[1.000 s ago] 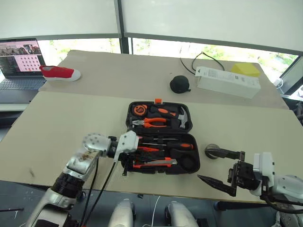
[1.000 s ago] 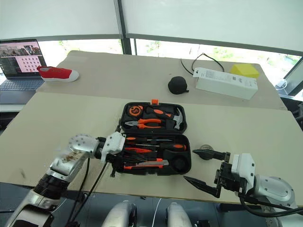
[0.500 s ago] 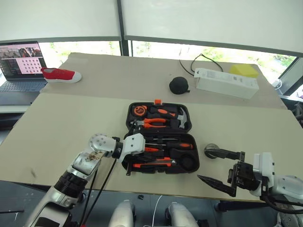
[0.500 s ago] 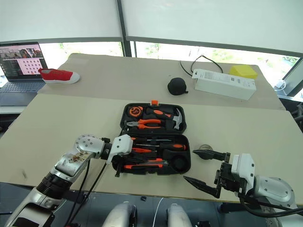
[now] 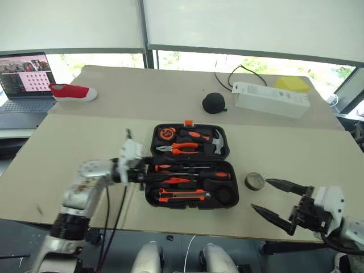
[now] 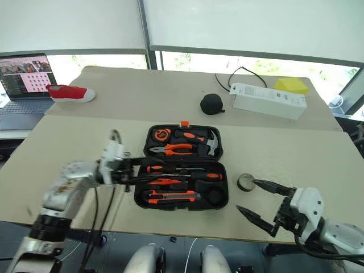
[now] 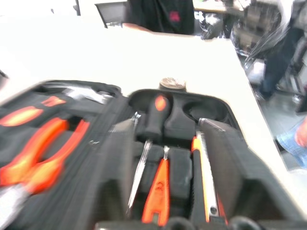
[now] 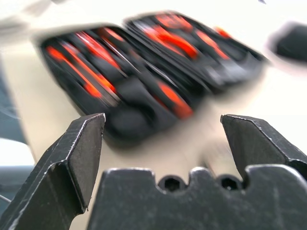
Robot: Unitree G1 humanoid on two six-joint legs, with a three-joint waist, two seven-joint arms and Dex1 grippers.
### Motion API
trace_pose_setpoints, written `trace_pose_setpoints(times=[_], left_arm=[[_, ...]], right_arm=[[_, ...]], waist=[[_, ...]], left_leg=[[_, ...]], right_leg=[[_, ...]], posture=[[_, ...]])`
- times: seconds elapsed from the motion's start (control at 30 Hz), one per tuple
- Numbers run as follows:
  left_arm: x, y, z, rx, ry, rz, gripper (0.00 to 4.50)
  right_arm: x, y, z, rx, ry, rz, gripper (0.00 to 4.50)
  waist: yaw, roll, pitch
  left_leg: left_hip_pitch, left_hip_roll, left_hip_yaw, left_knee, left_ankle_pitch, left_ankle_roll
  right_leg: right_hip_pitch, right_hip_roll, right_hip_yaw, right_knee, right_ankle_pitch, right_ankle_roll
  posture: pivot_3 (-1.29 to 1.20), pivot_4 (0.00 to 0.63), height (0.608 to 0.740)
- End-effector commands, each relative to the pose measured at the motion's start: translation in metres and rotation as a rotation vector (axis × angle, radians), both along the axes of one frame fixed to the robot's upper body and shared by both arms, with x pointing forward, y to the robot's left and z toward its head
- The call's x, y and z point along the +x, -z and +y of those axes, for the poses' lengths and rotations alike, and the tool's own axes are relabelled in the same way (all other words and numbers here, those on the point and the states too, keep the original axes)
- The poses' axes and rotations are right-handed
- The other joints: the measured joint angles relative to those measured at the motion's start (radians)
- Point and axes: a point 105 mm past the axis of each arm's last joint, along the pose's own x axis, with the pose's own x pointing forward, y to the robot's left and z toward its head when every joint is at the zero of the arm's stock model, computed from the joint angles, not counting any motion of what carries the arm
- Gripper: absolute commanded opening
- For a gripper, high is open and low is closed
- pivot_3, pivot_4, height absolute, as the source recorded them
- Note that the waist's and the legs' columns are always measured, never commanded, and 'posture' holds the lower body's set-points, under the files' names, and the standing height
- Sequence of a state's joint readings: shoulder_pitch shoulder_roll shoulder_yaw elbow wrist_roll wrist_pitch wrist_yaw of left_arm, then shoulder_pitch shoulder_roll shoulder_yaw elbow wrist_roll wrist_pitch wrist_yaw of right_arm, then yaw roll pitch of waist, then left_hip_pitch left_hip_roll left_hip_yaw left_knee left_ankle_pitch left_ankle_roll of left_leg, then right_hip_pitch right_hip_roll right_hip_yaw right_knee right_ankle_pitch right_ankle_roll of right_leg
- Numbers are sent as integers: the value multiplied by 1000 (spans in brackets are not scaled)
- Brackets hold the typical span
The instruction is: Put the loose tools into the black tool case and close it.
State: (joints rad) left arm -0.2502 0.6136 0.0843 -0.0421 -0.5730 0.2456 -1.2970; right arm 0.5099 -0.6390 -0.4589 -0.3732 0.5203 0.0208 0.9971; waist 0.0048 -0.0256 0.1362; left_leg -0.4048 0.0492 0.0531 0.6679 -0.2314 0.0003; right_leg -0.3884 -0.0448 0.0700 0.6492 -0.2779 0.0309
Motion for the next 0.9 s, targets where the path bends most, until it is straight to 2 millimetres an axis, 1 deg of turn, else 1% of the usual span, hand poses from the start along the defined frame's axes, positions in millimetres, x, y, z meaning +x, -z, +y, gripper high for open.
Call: trace_pose_setpoints(times=[0.03,0.07,0.1,0.17,0.2,0.27,0.33,0.4,0.43,0.5,0.53,0.63,0.7,0.77,0.9], left_arm=[[-8,-4,31,-46,-39,-44,4140],[-10,2,40,-13,-60,-36,4428],[-13,6,49,11,-75,-29,4428],[-17,9,57,23,-80,-32,4428],[-18,9,59,20,-75,-25,4428],[-20,8,59,4,-62,-29,4428],[-22,4,55,-3,-40,-61,4428],[-23,2,48,-12,-24,-72,4428],[-24,2,42,-11,-6,-74,4428],[-26,-1,28,-7,39,-96,4428],[-27,-2,24,-5,55,-97,4428],[-30,-5,10,-10,96,-115,4428],[-32,-7,3,-11,119,-123,4428],[-33,-8,1,-12,128,-126,4428],[-34,-8,-2,-5,138,-130,4428]], right_arm=[[-11,7,-27,-60,112,-16,4500],[-16,12,-34,-72,136,-6,4500],[-21,18,-40,-87,157,10,4500],[-26,23,-45,-104,166,29,4500],[-26,24,-44,-106,157,34,4500],[-14,14,-40,-113,132,20,4500],[0,5,-34,-153,86,15,4500],[14,-1,-26,-202,24,39,4500],[23,-4,-19,-223,-12,61,4500],[45,-9,-9,-242,-28,114,4500],[50,-10,-5,-255,-36,131,4500],[60,0,6,-324,-88,211,4500],[68,2,11,-347,-99,228,4500],[73,3,14,-355,-101,234,4500],[82,14,21,-418,-135,286,4500]], waist=[[-2,0,0],[-3,0,0],[-3,0,0],[-4,0,0],[-4,0,0],[-4,0,0],[-12,0,0],[-20,0,0],[-21,0,0],[-20,0,1],[-19,0,1],[-13,-1,1],[-9,-1,1],[-8,-1,1],[-11,-1,1]], left_leg=[[0,0,0,0,0,0],[0,0,1,0,0,0],[1,0,1,0,0,0],[1,0,1,0,0,0],[1,0,1,0,0,0],[1,1,2,0,0,0],[1,1,3,1,0,0],[2,1,4,1,0,0],[3,2,4,0,0,0],[3,2,4,0,0,0],[2,2,3,0,0,0],[0,1,3,0,0,0],[-1,1,2,0,0,0],[-2,0,2,0,0,1],[-2,0,2,0,0,1]], right_leg=[[0,0,0,0,0,0],[0,0,0,0,0,0],[0,0,0,0,0,0],[0,0,0,0,-1,0],[0,0,0,0,-1,0],[0,-1,0,0,-2,0],[0,-1,2,0,-1,0],[0,-1,3,0,0,1],[0,-1,3,0,0,0],[0,1,3,0,0,-1],[0,1,2,0,0,-1],[-1,0,2,0,0,-1],[-1,0,1,-1,0,-1],[-2,0,1,-1,0,-1],[-2,0,1,-1,0,-1]], posture=[[0,150,740],[0,150,740],[0,150,740],[0,150,740],[0,150,740],[0,150,740],[0,150,740],[0,150,740],[0,150,740],[0,150,740],[0,150,740],[0,150,740],[0,150,740],[0,150,740],[0,150,740]])
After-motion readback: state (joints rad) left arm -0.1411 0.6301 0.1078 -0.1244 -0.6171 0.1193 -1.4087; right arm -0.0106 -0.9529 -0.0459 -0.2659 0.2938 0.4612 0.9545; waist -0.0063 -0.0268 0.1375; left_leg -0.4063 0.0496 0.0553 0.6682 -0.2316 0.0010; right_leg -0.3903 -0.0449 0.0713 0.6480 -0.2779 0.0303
